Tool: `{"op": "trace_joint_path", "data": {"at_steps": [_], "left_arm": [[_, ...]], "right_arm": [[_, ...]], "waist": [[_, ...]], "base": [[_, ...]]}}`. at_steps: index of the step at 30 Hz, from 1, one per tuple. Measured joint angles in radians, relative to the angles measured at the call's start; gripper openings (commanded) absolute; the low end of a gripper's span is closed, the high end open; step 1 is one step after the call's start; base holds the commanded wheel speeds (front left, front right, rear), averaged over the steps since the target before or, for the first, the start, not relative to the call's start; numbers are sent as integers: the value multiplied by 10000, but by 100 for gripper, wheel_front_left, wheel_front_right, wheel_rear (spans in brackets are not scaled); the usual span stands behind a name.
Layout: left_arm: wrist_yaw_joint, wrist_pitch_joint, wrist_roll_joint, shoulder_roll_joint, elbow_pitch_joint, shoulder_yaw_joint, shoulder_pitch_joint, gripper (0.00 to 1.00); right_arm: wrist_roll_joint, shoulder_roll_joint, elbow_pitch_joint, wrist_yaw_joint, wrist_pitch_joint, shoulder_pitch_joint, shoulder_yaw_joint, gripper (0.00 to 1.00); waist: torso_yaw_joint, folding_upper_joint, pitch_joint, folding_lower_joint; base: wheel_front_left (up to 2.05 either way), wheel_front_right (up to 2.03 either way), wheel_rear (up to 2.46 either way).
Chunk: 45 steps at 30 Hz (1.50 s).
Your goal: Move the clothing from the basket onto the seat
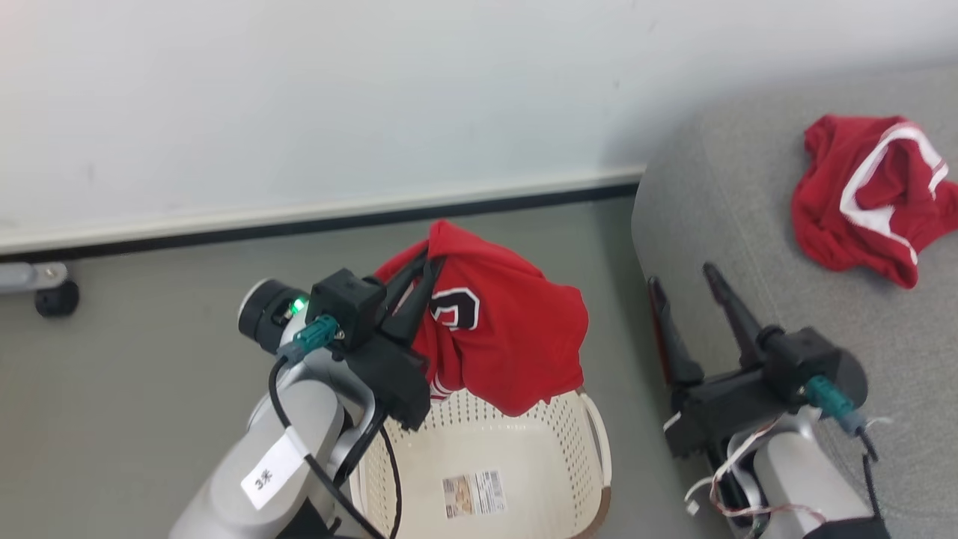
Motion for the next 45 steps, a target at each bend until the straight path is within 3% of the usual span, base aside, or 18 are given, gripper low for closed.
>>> {"op": "trace_joint_path", "data": {"at_steps": [16,28,36,45], "left_arm": [[-67,926,-546,341,-1335,-174,812,0],[-67,1553,-623,385,-2199,-251,961,0],[-65,1804,-811,424,-2579,-267,965,0],[-56,2144,-853,397,-2980,-355,967,0]], "right_arm": [[-209,90,142,541,58,570,1235,100],[-286,-21,717,859,359,157,2443,100],[-284,-360,1193,861,447,-510,2909,100],[614,-631,1827,869,441,-1743,4859,100]], "waist": [[249,0,-1647,1],[347,1,-1793,2],[417,2,-1750,3],[549,2,-1616,3]], "base": [[0,0,0],[0,0,0],[0,0,0],[0,0,0]]}}
